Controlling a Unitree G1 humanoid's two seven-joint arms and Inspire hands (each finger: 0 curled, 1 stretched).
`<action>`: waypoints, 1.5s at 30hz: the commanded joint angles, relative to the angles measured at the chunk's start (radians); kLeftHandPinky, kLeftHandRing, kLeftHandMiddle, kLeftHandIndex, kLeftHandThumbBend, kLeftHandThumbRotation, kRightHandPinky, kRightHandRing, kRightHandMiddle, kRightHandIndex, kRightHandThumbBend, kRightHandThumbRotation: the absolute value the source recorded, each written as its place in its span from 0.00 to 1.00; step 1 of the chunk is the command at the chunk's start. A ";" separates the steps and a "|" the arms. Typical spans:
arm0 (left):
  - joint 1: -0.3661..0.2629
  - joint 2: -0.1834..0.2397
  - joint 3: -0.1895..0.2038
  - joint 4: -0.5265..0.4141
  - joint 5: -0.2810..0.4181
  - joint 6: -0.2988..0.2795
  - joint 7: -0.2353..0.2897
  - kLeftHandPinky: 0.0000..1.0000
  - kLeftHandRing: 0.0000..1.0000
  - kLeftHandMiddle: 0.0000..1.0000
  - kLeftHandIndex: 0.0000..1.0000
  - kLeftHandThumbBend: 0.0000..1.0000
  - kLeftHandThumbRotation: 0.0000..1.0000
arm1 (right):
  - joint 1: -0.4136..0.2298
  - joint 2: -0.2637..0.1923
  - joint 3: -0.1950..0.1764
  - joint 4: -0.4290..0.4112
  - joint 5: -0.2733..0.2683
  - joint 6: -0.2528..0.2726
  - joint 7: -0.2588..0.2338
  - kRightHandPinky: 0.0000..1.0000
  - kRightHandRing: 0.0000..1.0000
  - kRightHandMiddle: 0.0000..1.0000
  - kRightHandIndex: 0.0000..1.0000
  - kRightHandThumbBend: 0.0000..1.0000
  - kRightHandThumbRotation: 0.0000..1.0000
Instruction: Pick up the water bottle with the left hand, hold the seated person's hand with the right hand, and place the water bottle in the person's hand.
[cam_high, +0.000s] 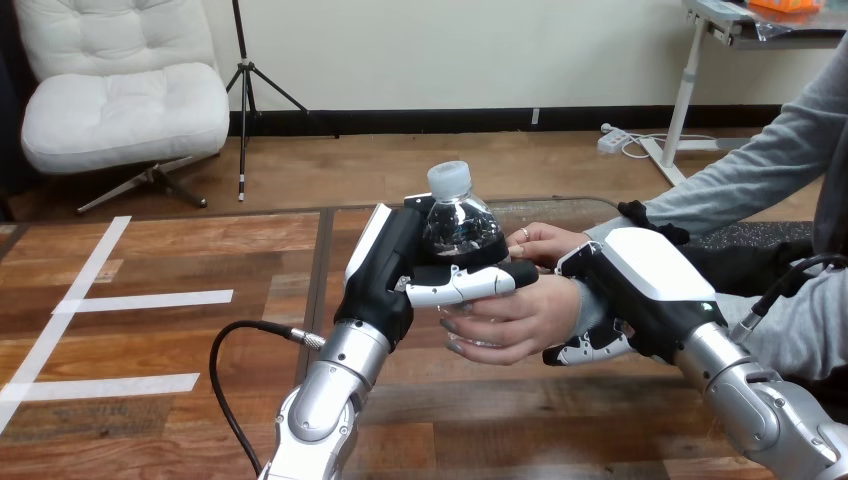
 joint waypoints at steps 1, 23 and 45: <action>-0.062 -0.036 -0.010 -0.028 -0.010 -0.013 -0.002 0.24 0.30 0.34 0.35 0.73 0.00 | -0.071 -0.023 -0.036 -0.061 0.027 -0.010 -0.031 0.16 0.20 0.26 0.27 0.77 0.00; -0.058 -0.033 -0.006 -0.032 -0.029 0.000 -0.010 0.29 0.36 0.41 0.41 0.81 0.16 | -0.071 -0.026 -0.038 -0.063 0.031 -0.011 -0.024 0.16 0.20 0.26 0.28 0.77 0.00; -0.078 0.013 -0.027 -0.006 0.011 0.025 -0.043 0.54 0.66 0.69 0.66 1.00 0.56 | -0.074 -0.025 -0.037 -0.061 0.034 -0.016 -0.019 0.15 0.19 0.26 0.27 0.77 0.00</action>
